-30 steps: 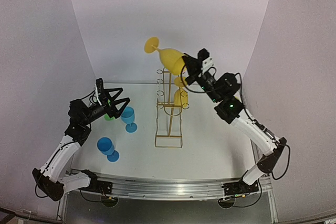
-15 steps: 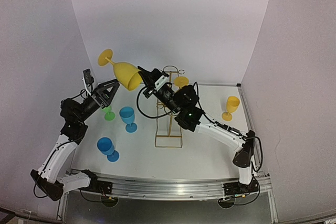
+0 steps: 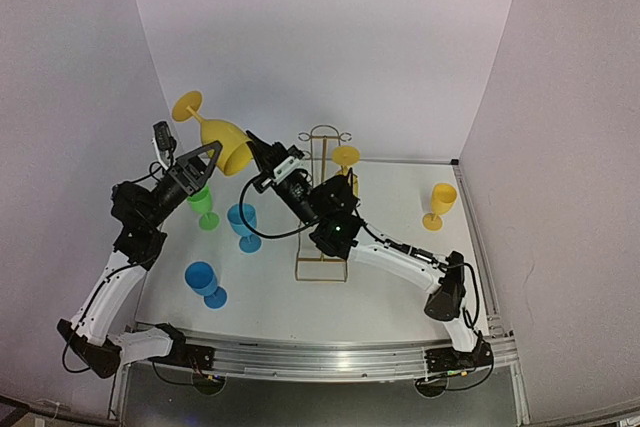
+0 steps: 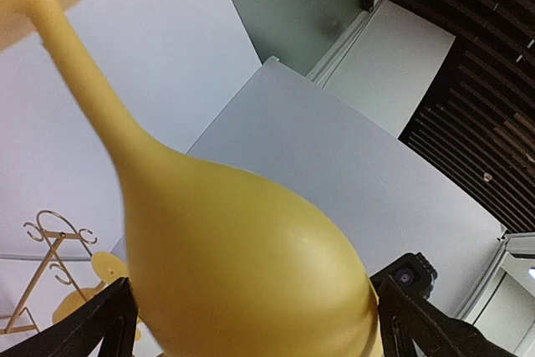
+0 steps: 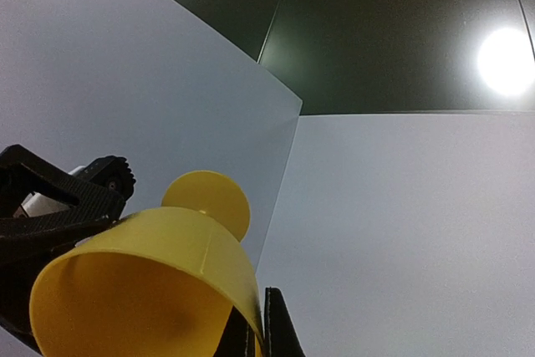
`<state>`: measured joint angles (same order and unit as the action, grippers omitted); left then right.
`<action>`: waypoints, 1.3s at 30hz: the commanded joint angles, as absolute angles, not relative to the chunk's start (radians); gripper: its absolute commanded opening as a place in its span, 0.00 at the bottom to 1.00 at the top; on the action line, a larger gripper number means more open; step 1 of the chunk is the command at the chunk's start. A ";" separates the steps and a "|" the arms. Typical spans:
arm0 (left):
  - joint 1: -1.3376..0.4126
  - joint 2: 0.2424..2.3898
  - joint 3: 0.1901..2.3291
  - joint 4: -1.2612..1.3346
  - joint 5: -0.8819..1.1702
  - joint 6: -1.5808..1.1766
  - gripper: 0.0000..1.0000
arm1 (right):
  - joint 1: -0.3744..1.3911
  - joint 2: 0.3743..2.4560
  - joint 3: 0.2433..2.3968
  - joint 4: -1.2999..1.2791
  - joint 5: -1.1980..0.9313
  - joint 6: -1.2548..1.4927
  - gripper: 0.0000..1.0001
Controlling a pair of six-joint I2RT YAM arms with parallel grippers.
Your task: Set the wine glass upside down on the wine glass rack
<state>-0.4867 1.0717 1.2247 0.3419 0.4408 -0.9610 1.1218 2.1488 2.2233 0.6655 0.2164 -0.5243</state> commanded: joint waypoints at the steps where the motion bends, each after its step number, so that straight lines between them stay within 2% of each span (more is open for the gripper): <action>1: -0.505 1.095 1.271 0.350 0.435 -0.967 0.96 | 1.131 2.195 2.312 0.717 0.231 -0.521 0.00; 4: -0.505 1.095 1.270 0.353 0.439 -0.966 0.89 | 1.131 2.205 2.322 0.718 0.238 -0.530 0.00; 10: -0.505 1.093 1.268 0.346 0.432 -0.948 0.58 | 1.131 2.184 2.264 0.720 0.237 -0.548 0.00; 16: -0.504 1.078 1.255 0.326 0.433 -0.903 0.44 | 1.131 2.115 2.114 0.722 0.212 -0.548 0.00; 17: -0.503 1.075 1.253 0.321 0.436 -0.884 0.42 | 1.131 2.101 2.089 0.721 0.210 -0.551 0.06; 18: -0.503 1.071 1.251 0.316 0.439 -0.859 0.40 | 1.131 2.084 2.061 0.721 0.215 -0.554 0.17; 19: -0.503 1.065 1.249 0.309 0.442 -0.828 0.37 | 1.131 2.065 2.031 0.720 0.225 -0.556 0.31; 21: -0.503 1.052 1.245 0.289 0.447 -0.764 0.32 | 1.131 2.025 1.978 0.714 0.240 -0.568 0.52; 25: -0.502 1.028 1.237 0.257 0.519 -0.589 0.20 | 1.131 1.933 1.890 0.626 0.238 -0.583 0.67; 30: -0.502 0.993 1.222 0.195 0.602 -0.375 0.17 | 1.131 1.807 1.821 0.405 0.200 -0.551 0.89; 35: -0.502 0.950 1.237 -0.016 0.707 -0.025 0.16 | 1.131 1.705 1.870 -0.047 0.140 -0.423 0.93; 39: -0.502 0.948 1.282 -0.228 0.813 0.205 0.16 | 1.131 1.657 1.892 -0.241 0.065 -0.340 0.93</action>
<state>-0.4988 0.9524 1.2270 0.0169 0.6731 -0.1324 1.1318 1.7338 1.8357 0.0735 0.1572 -0.4622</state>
